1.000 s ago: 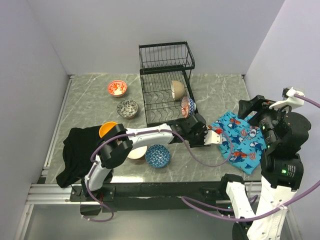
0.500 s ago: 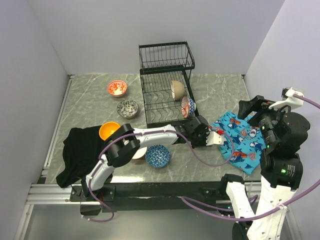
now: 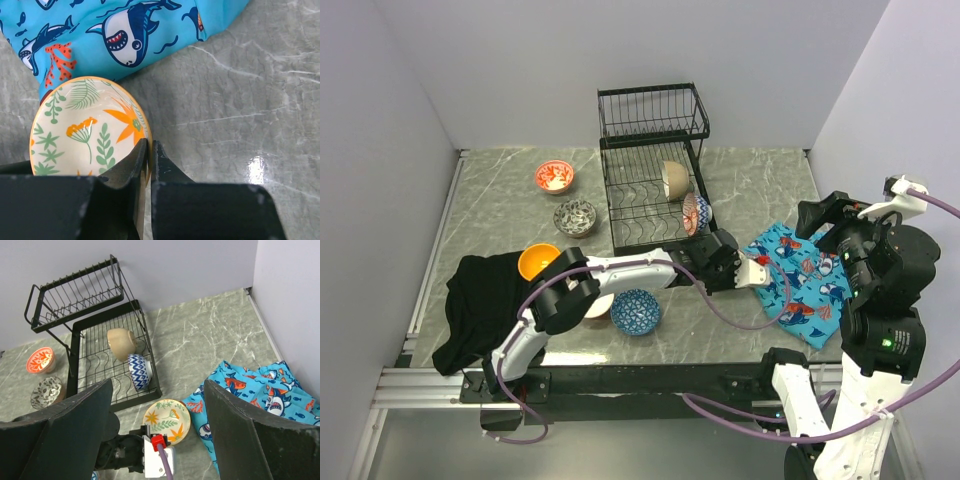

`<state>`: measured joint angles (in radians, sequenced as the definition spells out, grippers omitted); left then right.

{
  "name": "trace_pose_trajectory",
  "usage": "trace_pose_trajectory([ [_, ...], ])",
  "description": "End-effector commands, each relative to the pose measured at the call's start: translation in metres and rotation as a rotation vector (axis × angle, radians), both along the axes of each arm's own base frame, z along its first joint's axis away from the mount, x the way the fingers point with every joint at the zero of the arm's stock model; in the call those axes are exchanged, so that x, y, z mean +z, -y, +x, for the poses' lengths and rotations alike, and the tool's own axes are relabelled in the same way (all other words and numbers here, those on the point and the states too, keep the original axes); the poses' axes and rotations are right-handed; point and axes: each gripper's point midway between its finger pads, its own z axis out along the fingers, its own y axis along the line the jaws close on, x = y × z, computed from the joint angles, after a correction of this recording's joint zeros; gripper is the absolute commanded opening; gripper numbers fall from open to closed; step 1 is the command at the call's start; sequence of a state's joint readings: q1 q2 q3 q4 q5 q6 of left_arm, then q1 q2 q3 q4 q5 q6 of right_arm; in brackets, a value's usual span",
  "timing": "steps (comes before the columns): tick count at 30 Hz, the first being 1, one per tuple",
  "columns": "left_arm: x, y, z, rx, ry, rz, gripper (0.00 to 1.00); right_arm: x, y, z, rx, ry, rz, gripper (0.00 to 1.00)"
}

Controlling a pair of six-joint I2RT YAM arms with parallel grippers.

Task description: Load the bowls into the dish rack

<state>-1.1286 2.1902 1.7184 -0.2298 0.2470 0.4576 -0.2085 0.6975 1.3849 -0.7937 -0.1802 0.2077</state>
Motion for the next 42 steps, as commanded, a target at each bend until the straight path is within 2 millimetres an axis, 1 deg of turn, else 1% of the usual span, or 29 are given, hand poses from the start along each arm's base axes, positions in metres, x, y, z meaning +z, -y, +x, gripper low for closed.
trace_pose_trajectory([
  [1, 0.038, 0.005, -0.014, 0.0, -0.049, -0.068, 0.01, 0.012, 0.001, 0.001, -0.003, 0.04, -0.016, 0.81],
  [2, 0.06, 0.004, -0.019, -0.008, -0.058, -0.106, 0.01, 0.013, 0.002, 0.002, -0.005, 0.038, -0.014, 0.8],
  [4, 0.083, -0.005, -0.024, 0.016, -0.114, -0.138, 0.01, 0.018, 0.002, 0.002, -0.005, 0.046, -0.019, 0.8],
  [5, 0.115, -0.009, -0.03, 0.002, -0.141, -0.196, 0.01, 0.018, 0.003, 0.004, -0.007, 0.042, -0.02, 0.8],
  [6, 0.131, -0.018, -0.026, 0.038, -0.213, -0.232, 0.01, 0.021, 0.003, 0.005, -0.008, 0.052, -0.022, 0.8],
  [7, 0.161, -0.027, -0.03, 0.019, -0.25, -0.299, 0.01, 0.02, 0.003, 0.009, -0.006, 0.049, -0.021, 0.8],
  [9, 0.191, -0.046, -0.024, 0.047, -0.366, -0.375, 0.01, 0.018, 0.005, 0.014, -0.008, 0.045, -0.013, 0.8],
  [10, 0.214, -0.058, -0.027, 0.035, -0.405, -0.438, 0.01, 0.015, 0.006, 0.02, -0.009, 0.026, -0.005, 0.8],
  [11, 0.227, -0.067, -0.024, 0.026, -0.443, -0.479, 0.01, 0.012, 0.006, 0.023, -0.007, 0.014, -0.003, 0.8],
  [12, 0.237, -0.085, -0.014, 0.049, -0.543, -0.513, 0.01, 0.01, 0.008, 0.026, -0.013, 0.003, -0.003, 0.79],
  [13, 0.24, -0.099, -0.011, 0.066, -0.584, -0.534, 0.01, 0.004, 0.011, 0.031, -0.018, -0.02, -0.008, 0.79],
  [14, 0.256, -0.106, -0.003, 0.046, -0.58, -0.601, 0.01, 0.001, 0.013, 0.034, -0.029, -0.034, -0.013, 0.79],
  [15, 0.259, -0.122, 0.015, 0.104, -0.637, -0.629, 0.01, -0.002, 0.019, 0.036, -0.058, -0.051, -0.019, 0.79],
  [16, 0.258, -0.132, 0.017, 0.113, -0.659, -0.641, 0.01, -0.009, 0.024, 0.04, -0.073, -0.084, -0.022, 0.78],
  [17, 0.262, -0.137, 0.023, 0.113, -0.648, -0.675, 0.01, -0.012, 0.026, 0.041, -0.082, -0.1, -0.029, 0.78],
  [18, 0.263, -0.148, 0.037, 0.156, -0.662, -0.697, 0.01, -0.014, 0.029, 0.042, -0.091, -0.111, -0.039, 0.78],
  [20, 0.256, -0.161, 0.055, 0.227, -0.678, -0.735, 0.01, -0.017, 0.035, 0.047, -0.101, -0.135, -0.079, 0.78],
  [21, 0.267, -0.173, 0.071, 0.256, -0.69, -0.804, 0.01, -0.018, 0.037, 0.049, -0.103, -0.147, -0.092, 0.78],
  [22, 0.257, -0.179, 0.083, 0.31, -0.72, -0.824, 0.01, -0.017, 0.043, 0.052, -0.121, -0.165, -0.113, 0.78],
  [23, 0.257, -0.184, 0.092, 0.335, -0.735, -0.853, 0.01, -0.015, 0.046, 0.053, -0.125, -0.17, -0.123, 0.78],
  [24, 0.265, -0.193, 0.103, 0.353, -0.754, -0.911, 0.01, -0.013, 0.049, 0.054, -0.133, -0.177, -0.132, 0.78],
  [25, 0.258, -0.196, 0.109, 0.379, -0.774, -0.929, 0.01, -0.007, 0.053, 0.058, -0.139, -0.181, -0.147, 0.78],
  [26, 0.261, -0.205, 0.123, 0.43, -0.772, -0.983, 0.01, -0.004, 0.054, 0.06, -0.142, -0.181, -0.154, 0.78],
  [27, 0.263, -0.209, 0.127, 0.46, -0.835, -1.023, 0.01, -0.002, 0.055, 0.061, -0.141, -0.183, -0.159, 0.78],
  [30, 0.263, -0.223, 0.143, 0.512, -0.866, -1.143, 0.01, -0.001, 0.058, 0.073, -0.132, -0.198, -0.168, 0.78],
  [33, 0.253, -0.228, 0.158, 0.564, -0.931, -1.221, 0.01, -0.007, 0.058, 0.084, -0.125, -0.218, -0.151, 0.78],
  [37, 0.235, -0.224, 0.174, 0.635, -0.995, -1.239, 0.01, -0.016, 0.059, 0.093, -0.112, -0.241, -0.144, 0.78],
  [41, 0.218, -0.221, 0.186, 0.72, -1.038, -1.243, 0.01, -0.025, 0.057, 0.095, -0.096, -0.259, -0.135, 0.78],
  [42, 0.209, -0.22, 0.188, 0.754, -1.059, -1.233, 0.01, -0.027, 0.055, 0.095, -0.09, -0.26, -0.131, 0.78],
])
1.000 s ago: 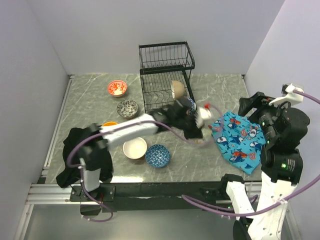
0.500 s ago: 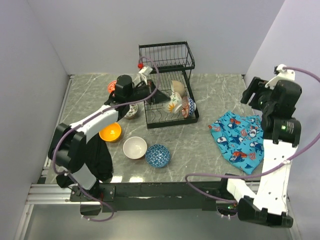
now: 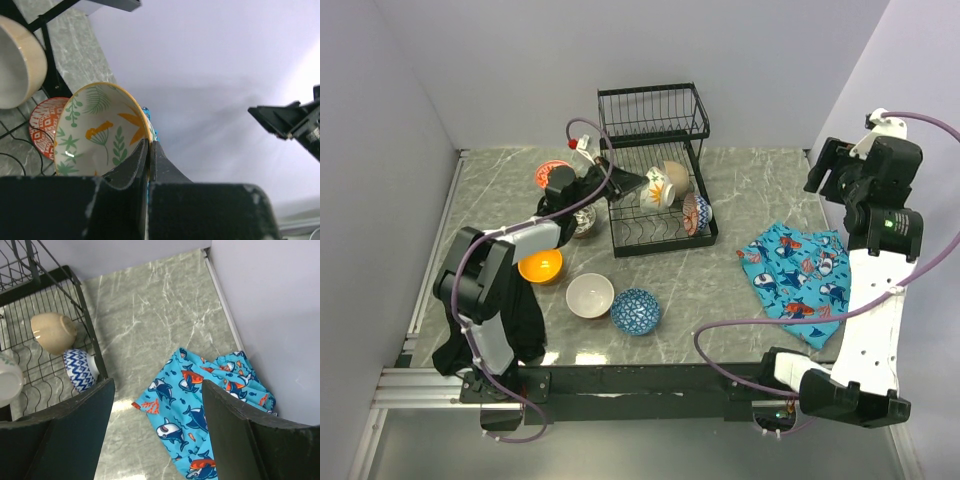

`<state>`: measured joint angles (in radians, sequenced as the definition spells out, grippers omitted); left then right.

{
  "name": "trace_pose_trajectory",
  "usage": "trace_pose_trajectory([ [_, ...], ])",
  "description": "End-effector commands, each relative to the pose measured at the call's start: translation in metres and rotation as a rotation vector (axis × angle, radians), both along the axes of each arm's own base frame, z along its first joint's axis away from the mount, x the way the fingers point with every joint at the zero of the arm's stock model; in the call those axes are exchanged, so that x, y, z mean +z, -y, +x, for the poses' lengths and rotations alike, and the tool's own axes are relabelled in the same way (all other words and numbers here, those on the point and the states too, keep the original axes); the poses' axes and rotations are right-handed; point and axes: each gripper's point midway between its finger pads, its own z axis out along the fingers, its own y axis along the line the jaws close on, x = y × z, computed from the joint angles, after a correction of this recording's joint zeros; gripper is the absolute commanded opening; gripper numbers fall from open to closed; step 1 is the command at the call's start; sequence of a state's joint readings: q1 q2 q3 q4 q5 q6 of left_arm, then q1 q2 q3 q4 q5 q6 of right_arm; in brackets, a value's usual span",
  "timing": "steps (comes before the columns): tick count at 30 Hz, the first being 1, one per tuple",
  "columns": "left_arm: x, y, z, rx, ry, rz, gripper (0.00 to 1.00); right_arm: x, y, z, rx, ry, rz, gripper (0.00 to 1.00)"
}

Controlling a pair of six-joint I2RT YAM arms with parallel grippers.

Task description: Load the bowls into the dish rack

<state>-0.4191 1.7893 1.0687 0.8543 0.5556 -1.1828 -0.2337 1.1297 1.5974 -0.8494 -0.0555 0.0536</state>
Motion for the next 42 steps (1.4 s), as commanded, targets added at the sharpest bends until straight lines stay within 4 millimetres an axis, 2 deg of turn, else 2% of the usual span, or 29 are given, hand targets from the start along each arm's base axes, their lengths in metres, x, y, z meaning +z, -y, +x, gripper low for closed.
trace_pose_trajectory([
  [1, 0.023, 0.0, 0.009, 0.069, -0.002, -0.098, 0.01, 0.001, -0.002, 0.001, 0.022, 0.023, -0.005, 0.78],
  [6, 0.017, 0.005, 0.015, 0.102, -0.033, -0.091, 0.01, -0.017, -0.012, -0.002, 0.073, -0.005, 0.006, 0.78],
  [8, 0.008, 0.008, 0.022, 0.129, -0.066, -0.08, 0.01, -0.027, -0.015, -0.002, 0.085, -0.023, 0.015, 0.77],
  [9, 0.012, 0.011, 0.024, 0.131, -0.059, -0.084, 0.01, -0.03, -0.015, -0.002, 0.089, -0.03, 0.019, 0.78],
  [10, 0.005, 0.012, 0.028, 0.137, -0.077, -0.076, 0.01, -0.035, -0.016, -0.001, 0.092, -0.041, 0.02, 0.78],
  [13, -0.004, 0.016, 0.039, 0.174, -0.127, -0.071, 0.01, -0.035, -0.017, 0.001, 0.098, -0.044, 0.018, 0.77],
  [16, -0.003, 0.02, 0.044, 0.198, -0.108, -0.068, 0.01, -0.031, -0.017, 0.004, 0.103, -0.046, 0.01, 0.78],
  [21, -0.006, 0.025, 0.047, 0.22, -0.089, -0.06, 0.01, -0.031, -0.018, 0.006, 0.108, -0.046, 0.006, 0.78],
  [26, -0.019, 0.027, 0.052, 0.249, -0.078, -0.035, 0.01, -0.038, -0.02, 0.003, 0.111, -0.06, 0.01, 0.77],
  [36, -0.023, 0.033, 0.07, 0.291, -0.01, -0.017, 0.01, -0.047, -0.022, 0.002, 0.122, -0.076, 0.02, 0.77],
  [42, -0.018, 0.038, 0.068, 0.286, 0.004, -0.017, 0.01, -0.053, -0.024, 0.001, 0.125, -0.084, 0.029, 0.77],
])
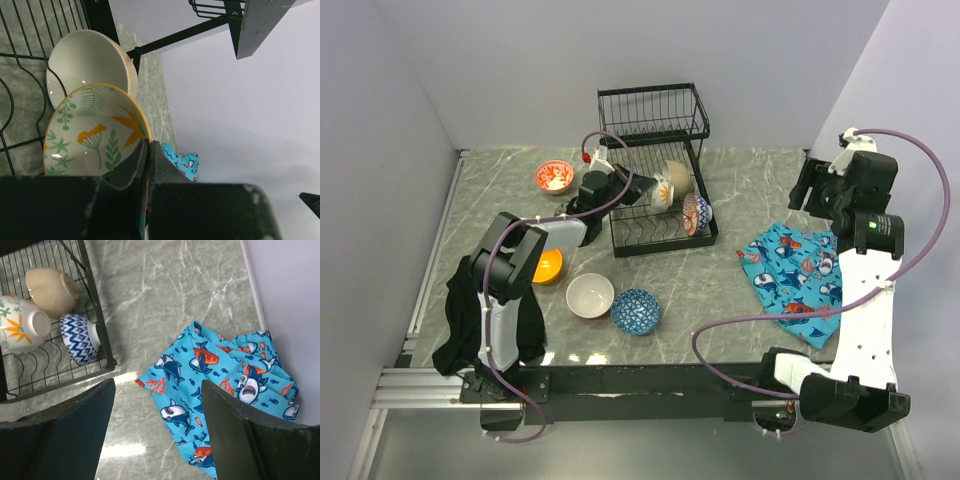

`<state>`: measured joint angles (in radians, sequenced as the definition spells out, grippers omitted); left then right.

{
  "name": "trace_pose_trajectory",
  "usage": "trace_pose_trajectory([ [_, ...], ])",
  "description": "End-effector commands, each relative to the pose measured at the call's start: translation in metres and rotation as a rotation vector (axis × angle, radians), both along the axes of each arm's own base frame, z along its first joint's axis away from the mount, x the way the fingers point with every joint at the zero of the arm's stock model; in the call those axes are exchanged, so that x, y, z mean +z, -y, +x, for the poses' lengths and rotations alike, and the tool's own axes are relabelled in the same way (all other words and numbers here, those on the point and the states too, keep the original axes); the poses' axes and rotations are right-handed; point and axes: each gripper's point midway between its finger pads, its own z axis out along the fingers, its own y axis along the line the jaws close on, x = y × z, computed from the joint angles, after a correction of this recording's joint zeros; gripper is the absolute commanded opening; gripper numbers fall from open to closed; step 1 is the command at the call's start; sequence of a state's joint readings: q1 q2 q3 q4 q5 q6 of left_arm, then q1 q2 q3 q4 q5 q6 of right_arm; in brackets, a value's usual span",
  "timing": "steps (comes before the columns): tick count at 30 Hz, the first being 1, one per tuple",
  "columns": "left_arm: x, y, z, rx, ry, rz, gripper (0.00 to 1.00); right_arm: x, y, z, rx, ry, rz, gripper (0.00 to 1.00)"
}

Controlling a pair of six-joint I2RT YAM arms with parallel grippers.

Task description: Load the bowls into the dish rack

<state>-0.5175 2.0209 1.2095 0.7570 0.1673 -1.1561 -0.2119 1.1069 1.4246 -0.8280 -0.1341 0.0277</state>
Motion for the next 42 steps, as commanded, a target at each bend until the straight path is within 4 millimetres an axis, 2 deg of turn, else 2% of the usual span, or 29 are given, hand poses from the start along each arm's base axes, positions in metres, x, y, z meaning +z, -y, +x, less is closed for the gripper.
trace_pose_trajectory([
  [1, 0.063, 0.01, 0.0, -0.008, 0.163, -0.084, 0.01, 0.006, -0.005, 0.0, 0.022, 0.039, -0.007, 0.77],
  [7, 0.06, 0.006, -0.009, -0.023, 0.13, -0.088, 0.01, 0.002, -0.005, 0.002, 0.022, 0.034, 0.004, 0.77],
  [10, 0.068, 0.001, -0.014, -0.025, 0.126, -0.107, 0.01, 0.003, -0.006, 0.003, 0.025, 0.037, 0.001, 0.77],
  [14, 0.07, -0.009, -0.022, -0.011, 0.089, -0.124, 0.01, 0.006, -0.005, 0.004, 0.023, 0.043, 0.0, 0.77],
  [15, 0.076, -0.011, -0.025, -0.013, 0.096, -0.133, 0.01, 0.006, -0.005, 0.004, 0.026, 0.042, -0.002, 0.77],
  [19, 0.082, -0.014, -0.025, -0.008, 0.095, -0.146, 0.01, 0.006, -0.006, 0.006, 0.031, 0.04, -0.003, 0.77],
  [27, 0.074, -0.029, 0.0, 0.064, 0.05, -0.145, 0.01, 0.006, -0.007, 0.007, 0.037, 0.035, -0.014, 0.77],
  [34, 0.079, -0.024, 0.019, 0.103, 0.045, -0.171, 0.01, 0.008, -0.005, 0.006, 0.026, 0.027, -0.028, 0.77],
  [38, 0.059, -0.018, 0.036, 0.142, -0.048, -0.182, 0.01, 0.007, -0.003, 0.007, 0.035, 0.015, -0.056, 0.77],
  [42, 0.048, -0.015, 0.038, 0.156, -0.088, -0.189, 0.01, 0.011, 0.0, 0.009, 0.033, 0.018, -0.076, 0.77],
])
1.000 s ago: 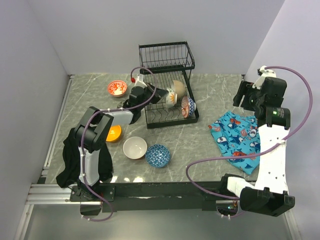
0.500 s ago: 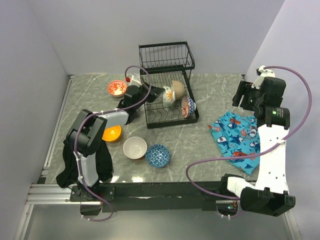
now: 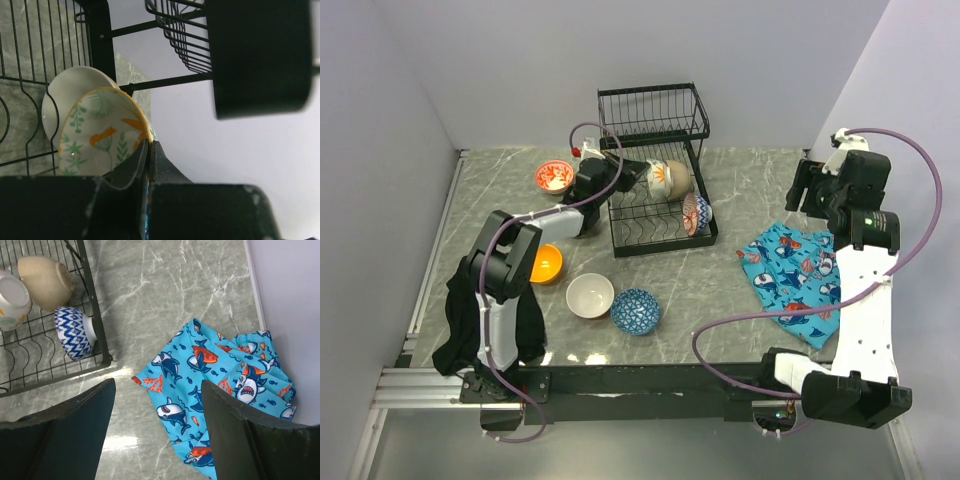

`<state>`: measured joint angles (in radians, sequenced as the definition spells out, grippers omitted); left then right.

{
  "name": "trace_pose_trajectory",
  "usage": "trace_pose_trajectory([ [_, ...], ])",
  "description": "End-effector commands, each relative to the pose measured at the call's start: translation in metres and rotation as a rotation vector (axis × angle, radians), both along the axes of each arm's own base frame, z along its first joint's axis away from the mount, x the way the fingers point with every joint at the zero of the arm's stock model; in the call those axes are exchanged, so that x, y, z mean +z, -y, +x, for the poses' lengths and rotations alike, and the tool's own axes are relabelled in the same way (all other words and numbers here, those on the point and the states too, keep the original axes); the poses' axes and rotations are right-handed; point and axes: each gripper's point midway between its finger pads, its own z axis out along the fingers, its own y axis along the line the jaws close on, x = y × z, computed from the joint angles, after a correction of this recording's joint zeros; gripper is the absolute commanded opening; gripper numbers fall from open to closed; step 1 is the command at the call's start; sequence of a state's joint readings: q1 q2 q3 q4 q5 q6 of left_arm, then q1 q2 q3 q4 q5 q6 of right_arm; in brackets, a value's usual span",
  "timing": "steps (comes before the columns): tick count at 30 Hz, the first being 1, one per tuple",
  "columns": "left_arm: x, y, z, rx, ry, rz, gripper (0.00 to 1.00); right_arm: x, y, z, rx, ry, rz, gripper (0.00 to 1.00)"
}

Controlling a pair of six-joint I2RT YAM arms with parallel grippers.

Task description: Load the bowls into the dish rack

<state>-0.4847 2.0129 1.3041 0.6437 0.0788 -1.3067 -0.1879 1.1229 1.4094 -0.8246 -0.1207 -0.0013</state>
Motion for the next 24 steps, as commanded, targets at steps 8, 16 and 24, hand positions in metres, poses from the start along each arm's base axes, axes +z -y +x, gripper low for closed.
trace_pose_trajectory([
  [8, 0.0, 0.01, 0.014, 0.047, -0.034, -0.078, 0.01, 0.02, 0.003, 0.01, 0.014, 0.031, -0.074, 0.77],
  [16, 0.012, -0.002, 0.006, 0.01, -0.027, -0.093, 0.01, 0.017, -0.002, 0.016, 0.033, 0.026, -0.079, 0.77],
  [24, 0.013, -0.01, 0.002, 0.002, -0.044, -0.093, 0.01, 0.01, -0.011, 0.03, 0.06, 0.015, -0.064, 0.76],
])
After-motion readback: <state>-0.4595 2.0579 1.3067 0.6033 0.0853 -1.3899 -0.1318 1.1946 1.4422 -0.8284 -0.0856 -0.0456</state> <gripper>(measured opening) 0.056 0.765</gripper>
